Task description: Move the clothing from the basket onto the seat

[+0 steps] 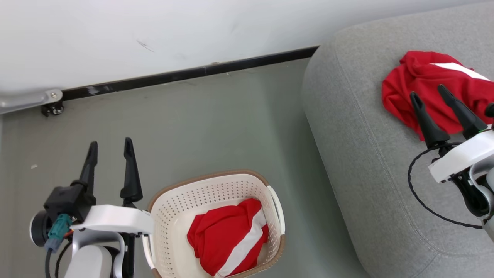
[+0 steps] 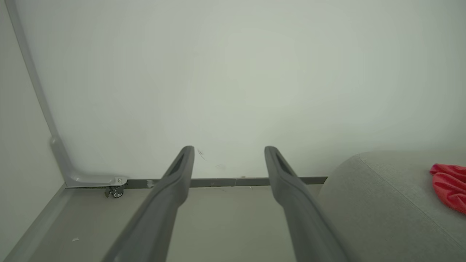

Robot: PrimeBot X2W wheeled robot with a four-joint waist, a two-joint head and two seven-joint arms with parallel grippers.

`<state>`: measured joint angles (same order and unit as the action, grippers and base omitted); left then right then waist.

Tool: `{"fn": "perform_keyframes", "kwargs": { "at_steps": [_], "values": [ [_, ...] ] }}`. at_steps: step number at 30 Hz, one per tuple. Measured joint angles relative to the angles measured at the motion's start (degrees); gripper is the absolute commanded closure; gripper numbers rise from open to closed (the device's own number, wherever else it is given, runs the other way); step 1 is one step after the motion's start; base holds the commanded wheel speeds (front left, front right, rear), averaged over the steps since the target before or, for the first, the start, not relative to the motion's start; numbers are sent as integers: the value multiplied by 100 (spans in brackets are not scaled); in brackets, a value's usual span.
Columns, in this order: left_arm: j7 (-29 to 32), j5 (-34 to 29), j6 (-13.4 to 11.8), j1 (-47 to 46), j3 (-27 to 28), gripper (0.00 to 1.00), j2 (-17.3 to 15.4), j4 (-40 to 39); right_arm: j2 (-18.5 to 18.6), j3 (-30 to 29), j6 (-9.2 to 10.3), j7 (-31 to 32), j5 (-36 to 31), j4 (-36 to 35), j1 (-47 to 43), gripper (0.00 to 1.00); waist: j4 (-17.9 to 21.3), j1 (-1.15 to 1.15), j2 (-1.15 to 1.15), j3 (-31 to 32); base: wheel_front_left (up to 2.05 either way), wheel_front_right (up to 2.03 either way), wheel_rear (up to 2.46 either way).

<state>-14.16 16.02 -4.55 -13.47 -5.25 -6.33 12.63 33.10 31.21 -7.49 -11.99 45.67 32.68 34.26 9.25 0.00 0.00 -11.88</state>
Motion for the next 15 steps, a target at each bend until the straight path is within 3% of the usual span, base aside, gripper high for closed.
{"fn": "perform_keyframes", "kwargs": {
  "at_steps": [15],
  "values": [
    [-33,-1,-4,284,-137,0,175,181,-421,-374,0,-124,-654,-59,-376,0,-440,0,0,530,0,0,0]
  ]
}}
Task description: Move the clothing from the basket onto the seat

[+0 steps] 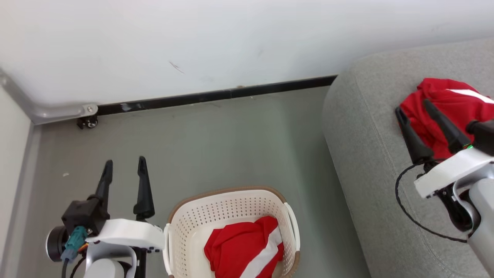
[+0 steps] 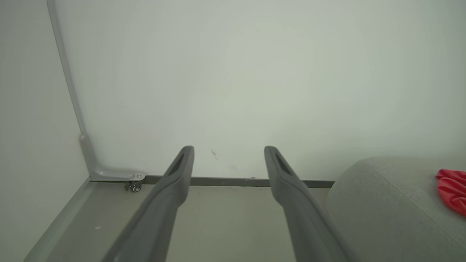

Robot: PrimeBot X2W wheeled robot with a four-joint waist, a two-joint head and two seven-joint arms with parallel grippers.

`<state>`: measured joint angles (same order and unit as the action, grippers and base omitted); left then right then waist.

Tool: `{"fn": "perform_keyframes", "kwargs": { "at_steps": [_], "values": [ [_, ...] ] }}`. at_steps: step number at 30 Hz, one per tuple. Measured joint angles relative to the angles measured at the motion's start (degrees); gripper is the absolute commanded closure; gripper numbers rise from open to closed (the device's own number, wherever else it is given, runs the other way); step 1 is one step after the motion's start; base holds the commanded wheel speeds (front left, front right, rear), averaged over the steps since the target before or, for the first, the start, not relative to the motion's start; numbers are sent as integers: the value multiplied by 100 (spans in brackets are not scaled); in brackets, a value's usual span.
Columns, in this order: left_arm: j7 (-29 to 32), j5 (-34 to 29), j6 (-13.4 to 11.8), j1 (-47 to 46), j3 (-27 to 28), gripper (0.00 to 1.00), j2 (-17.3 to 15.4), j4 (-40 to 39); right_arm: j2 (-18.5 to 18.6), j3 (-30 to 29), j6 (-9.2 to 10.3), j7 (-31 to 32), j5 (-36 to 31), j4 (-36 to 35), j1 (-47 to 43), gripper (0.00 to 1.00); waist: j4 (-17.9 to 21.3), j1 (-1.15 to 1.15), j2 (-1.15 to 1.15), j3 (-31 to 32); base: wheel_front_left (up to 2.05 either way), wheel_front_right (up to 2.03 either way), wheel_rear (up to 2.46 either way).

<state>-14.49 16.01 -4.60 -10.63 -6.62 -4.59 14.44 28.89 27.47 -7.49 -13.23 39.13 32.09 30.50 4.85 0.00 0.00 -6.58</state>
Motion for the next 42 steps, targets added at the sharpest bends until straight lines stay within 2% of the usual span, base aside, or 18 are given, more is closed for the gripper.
{"fn": "perform_keyframes", "kwargs": {
  "at_steps": [19,42],
  "values": [
    [-13,-9,15,348,-227,0,122,204,-872,-775,0,-63,-955,-219,-1113,0,-317,0,0,658,0,0,0],
    [-14,-62,48,587,-283,0,136,276,-1856,-1668,0,83,-2136,-797,-2348,0,-274,0,0,977,0,0,0]
  ]
}}
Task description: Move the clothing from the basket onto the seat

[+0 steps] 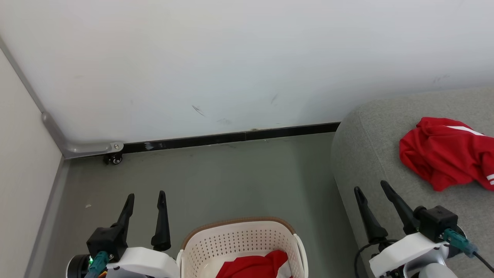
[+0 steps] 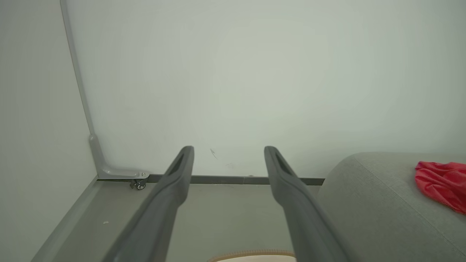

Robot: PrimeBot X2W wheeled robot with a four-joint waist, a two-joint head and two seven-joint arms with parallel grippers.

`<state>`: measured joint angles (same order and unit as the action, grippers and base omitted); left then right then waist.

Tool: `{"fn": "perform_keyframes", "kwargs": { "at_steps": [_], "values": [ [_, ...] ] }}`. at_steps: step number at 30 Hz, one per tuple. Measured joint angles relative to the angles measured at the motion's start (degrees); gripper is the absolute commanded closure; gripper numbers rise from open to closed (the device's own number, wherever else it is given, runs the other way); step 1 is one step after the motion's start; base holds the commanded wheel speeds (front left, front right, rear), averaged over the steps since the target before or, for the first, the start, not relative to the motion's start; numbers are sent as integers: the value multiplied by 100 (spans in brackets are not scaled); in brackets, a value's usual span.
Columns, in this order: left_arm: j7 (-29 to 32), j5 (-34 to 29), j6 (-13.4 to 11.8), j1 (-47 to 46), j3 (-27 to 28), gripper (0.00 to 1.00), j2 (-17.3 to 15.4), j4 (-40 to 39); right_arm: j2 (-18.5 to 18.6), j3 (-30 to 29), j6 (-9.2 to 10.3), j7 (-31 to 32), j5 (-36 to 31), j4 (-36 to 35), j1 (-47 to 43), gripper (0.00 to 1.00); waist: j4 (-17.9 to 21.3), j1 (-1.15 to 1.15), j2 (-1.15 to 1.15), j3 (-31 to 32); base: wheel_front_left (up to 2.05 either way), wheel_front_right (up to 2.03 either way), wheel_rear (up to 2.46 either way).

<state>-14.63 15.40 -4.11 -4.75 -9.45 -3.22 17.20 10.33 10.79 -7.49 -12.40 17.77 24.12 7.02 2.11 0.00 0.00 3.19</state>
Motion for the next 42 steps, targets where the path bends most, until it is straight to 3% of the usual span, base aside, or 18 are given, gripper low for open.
{"fn": "perform_keyframes", "kwargs": {
  "at_steps": [13,42],
  "values": [
    [0,-101,-68,16,80,0,-1,-26,-482,-448,0,338,-487,-419,-413,0,-3,0,0,-43,0,0,0],
    [0,-154,-100,97,162,0,0,-73,-709,-736,0,860,-934,-1397,-973,0,45,0,0,-117,0,0,0]
  ]
}}
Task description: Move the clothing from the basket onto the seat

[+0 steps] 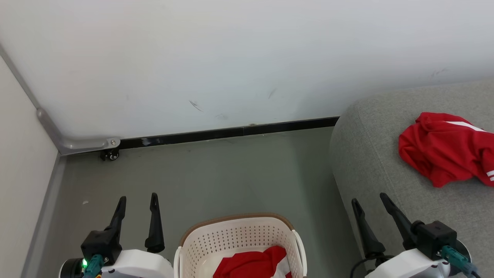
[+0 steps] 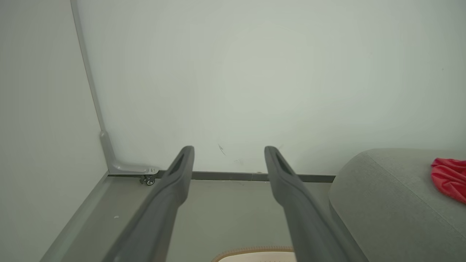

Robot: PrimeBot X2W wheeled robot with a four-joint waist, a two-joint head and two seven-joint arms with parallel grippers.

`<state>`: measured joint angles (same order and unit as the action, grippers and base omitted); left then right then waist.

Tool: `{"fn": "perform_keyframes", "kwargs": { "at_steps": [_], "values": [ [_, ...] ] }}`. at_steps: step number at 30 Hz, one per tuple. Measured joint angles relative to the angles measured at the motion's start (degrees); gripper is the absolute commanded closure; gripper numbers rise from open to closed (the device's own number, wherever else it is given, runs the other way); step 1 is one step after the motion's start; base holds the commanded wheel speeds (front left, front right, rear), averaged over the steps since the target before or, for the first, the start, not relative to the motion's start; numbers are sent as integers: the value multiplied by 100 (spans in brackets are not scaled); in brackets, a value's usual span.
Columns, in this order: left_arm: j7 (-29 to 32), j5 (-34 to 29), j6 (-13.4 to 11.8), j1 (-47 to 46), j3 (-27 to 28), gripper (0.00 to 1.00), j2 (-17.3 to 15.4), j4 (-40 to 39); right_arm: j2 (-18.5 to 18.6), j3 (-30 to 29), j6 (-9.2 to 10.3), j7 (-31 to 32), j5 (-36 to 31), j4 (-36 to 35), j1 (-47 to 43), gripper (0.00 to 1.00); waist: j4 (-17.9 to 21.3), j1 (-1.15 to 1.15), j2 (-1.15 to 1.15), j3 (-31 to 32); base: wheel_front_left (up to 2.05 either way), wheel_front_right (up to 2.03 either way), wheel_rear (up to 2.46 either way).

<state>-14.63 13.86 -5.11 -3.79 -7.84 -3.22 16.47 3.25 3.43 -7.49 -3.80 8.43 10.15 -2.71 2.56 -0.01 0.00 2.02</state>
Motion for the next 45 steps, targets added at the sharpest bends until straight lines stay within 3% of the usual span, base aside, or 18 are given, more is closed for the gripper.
{"fn": "perform_keyframes", "kwargs": {
  "at_steps": [45],
  "values": [
    [0,-159,60,1,37,0,-34,19,-82,-475,0,255,-196,-879,-220,0,2,0,0,-344,0,0,0]
  ]
}}
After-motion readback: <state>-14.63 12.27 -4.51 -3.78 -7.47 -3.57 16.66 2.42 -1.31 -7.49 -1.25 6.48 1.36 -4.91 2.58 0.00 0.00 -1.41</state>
